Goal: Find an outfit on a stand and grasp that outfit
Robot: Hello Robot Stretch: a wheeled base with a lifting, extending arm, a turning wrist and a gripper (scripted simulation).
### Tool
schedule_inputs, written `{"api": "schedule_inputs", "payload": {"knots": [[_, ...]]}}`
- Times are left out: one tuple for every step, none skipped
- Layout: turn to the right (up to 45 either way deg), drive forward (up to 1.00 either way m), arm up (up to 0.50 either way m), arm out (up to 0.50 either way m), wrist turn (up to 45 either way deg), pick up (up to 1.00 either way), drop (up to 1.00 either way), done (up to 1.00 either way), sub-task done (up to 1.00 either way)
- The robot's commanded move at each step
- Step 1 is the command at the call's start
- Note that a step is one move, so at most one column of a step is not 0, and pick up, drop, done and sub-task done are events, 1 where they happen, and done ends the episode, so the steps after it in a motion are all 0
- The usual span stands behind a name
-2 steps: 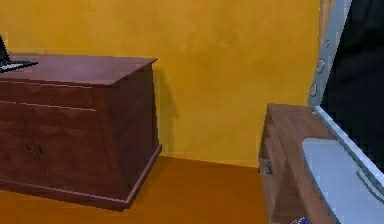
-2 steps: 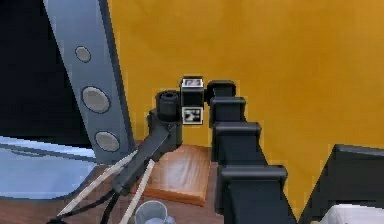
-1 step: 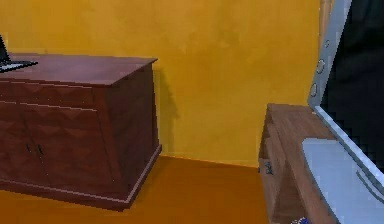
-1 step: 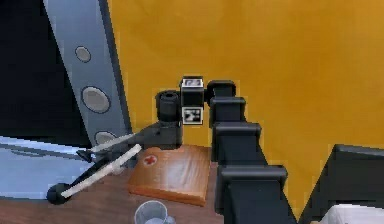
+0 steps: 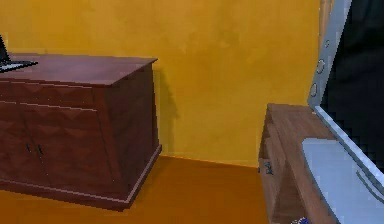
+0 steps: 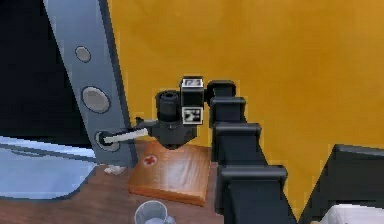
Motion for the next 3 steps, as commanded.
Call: {"api": "schedule_inputs", "payload": {"knots": [[0.0, 0.00, 0.00, 0.00, 45.0, 0.00, 0.00, 0.00, 0.00], [0.0, 0.00, 0.00, 0.00, 21.0, 0.00, 0.00, 0.00, 0.00], [0.0, 0.00, -0.30, 0.00, 0.0, 0.00, 0.00, 0.00, 0.00]]}}
